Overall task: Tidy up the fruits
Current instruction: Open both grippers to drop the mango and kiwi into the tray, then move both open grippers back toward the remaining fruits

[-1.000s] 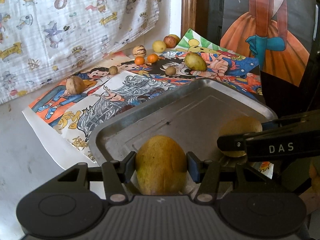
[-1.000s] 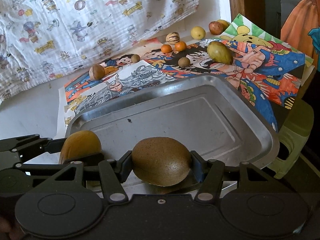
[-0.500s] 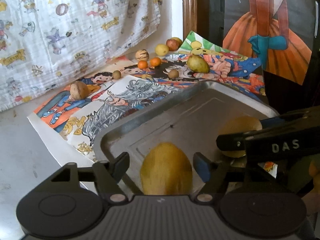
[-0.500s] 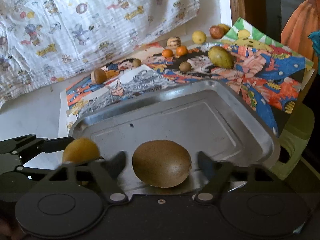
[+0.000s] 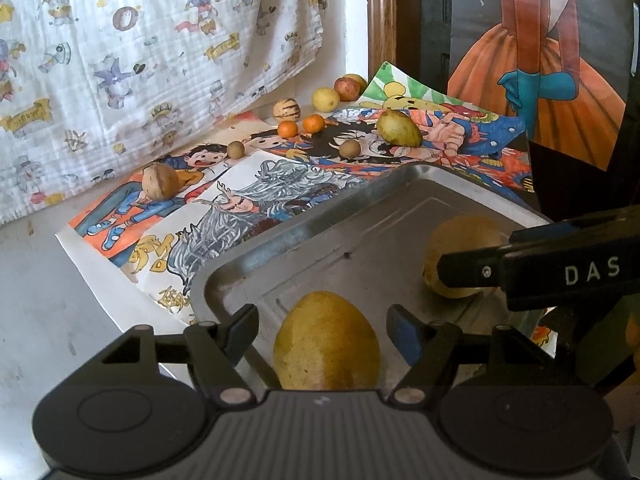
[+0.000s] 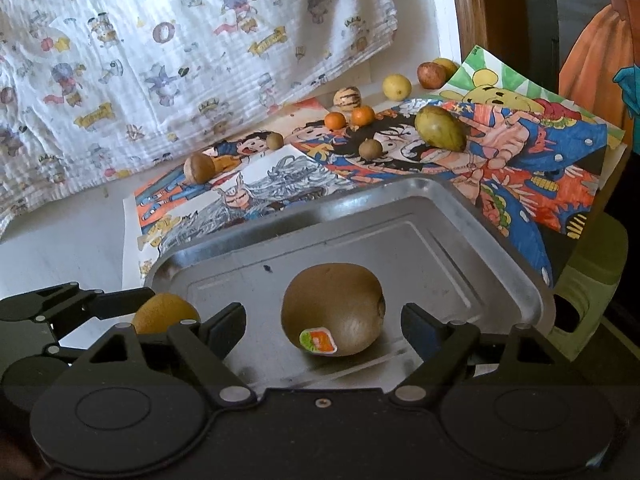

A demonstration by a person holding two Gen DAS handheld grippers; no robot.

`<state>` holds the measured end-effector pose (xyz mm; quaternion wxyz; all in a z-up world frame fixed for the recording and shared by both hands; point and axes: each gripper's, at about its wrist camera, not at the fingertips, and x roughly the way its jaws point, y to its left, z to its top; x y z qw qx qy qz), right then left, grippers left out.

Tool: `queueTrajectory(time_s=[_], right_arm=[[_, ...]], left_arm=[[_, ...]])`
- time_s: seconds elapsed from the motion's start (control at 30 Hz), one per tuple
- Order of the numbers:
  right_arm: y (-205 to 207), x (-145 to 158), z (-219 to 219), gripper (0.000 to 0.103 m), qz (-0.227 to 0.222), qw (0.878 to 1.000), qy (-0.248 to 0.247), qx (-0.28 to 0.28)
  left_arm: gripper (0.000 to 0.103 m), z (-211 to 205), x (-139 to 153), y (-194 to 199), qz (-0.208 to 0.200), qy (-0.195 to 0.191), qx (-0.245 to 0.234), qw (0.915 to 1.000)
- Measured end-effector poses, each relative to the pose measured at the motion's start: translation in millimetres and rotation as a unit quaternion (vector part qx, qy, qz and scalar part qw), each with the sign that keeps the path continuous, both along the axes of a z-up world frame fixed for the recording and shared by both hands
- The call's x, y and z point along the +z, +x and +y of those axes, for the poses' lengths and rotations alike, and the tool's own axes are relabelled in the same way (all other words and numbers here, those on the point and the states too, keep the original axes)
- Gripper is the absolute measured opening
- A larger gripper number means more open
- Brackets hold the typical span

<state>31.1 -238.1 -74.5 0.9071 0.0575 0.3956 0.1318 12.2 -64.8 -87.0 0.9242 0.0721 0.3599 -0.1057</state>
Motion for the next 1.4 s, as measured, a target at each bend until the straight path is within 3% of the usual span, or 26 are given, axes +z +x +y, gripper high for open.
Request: queueTrajectory(time_s=[0.07, 0.13, 0.17, 0.23, 0.83, 1.17, 1.4], right_arm=[[0, 4, 1, 0.088, -0.003, 1.0, 0.003, 0.001], [0, 8, 2, 0.097, -0.008, 1.0, 0.007, 0.002], [-1, 11, 1, 0.102, -0.011, 1.0, 0.012, 0.001], [-1, 17, 1, 0.102, -0.018, 1.0, 0.017, 0.001], [10, 92, -1, 0.102, -0.089, 0.995, 0.036, 0.0], [35, 115, 10, 0.102, -0.101, 0.995, 0.025, 0.009], [58, 118, 14, 0.102, -0.096, 0.995, 0.03, 0.014]], left_arm=[[0.085, -1, 3, 0, -0.004, 0.002, 0.001, 1.0], [0.095, 0, 7, -2, -0.011, -0.004, 0.003, 0.9999], [0.097, 1, 9, -2, -0.013, -0.01, 0.002, 0.9999], [0.1, 3, 14, -2, -0.019, -0.015, 0.004, 0.9997], [0.102, 50, 67, 30, -0.082, -0.035, 0.063, 0.994], [0.102, 69, 89, 61, -0.1, -0.039, 0.086, 0.9905], [0.102, 79, 87, 90, -0.097, -0.038, 0.101, 0.9894]])
